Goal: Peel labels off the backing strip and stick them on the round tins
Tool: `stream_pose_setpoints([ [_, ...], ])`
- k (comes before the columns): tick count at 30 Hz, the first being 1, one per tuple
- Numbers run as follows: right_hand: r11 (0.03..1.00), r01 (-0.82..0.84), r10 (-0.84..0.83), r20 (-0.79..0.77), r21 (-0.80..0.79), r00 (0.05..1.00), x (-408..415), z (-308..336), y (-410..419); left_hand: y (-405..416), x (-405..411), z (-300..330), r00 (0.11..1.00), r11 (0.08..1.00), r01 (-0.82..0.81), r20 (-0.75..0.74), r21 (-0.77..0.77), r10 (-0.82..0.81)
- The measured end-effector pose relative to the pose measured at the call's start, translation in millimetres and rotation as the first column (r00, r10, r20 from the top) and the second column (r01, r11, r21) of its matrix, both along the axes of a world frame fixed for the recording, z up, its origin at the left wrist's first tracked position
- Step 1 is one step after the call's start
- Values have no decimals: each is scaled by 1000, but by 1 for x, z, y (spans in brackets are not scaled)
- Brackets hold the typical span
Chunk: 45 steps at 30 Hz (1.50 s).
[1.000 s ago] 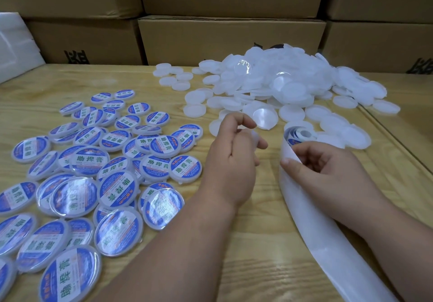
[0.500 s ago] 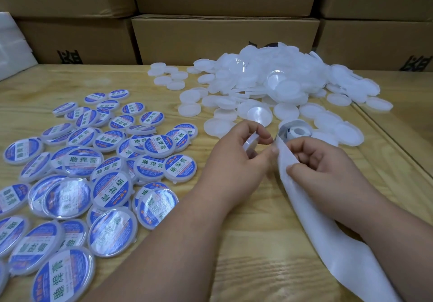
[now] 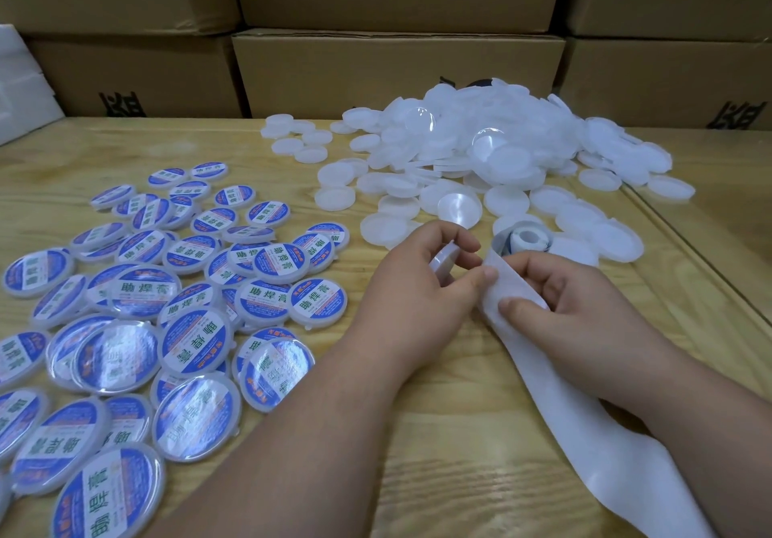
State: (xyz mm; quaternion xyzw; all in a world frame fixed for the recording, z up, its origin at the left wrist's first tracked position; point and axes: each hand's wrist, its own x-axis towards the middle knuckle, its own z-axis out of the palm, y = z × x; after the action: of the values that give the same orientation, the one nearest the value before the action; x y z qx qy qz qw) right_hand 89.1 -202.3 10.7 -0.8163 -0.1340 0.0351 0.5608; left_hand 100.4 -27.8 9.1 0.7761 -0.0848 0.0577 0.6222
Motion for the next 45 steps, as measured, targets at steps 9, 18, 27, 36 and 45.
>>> stream_pose_setpoints([
  [9,1000,-1,1,-2,11,1000,-3,4,1,-1,0,0,1000,999,-21,22,26,20],
  [18,999,-9,7,26,52,1000,0,0,2,1,1,0,990,991,-136,44,14,135],
  [27,994,63,-63,-4,89,998,3,-3,-1,2,1,6,944,922,-325,-18,-211,328],
  [36,955,190,-255,299,230,919,2,-6,6,0,-7,10,994,968,-106,-38,-226,100],
  [45,946,190,-288,417,262,862,0,-6,9,2,-9,11,1000,971,-13,-2,-240,13],
])
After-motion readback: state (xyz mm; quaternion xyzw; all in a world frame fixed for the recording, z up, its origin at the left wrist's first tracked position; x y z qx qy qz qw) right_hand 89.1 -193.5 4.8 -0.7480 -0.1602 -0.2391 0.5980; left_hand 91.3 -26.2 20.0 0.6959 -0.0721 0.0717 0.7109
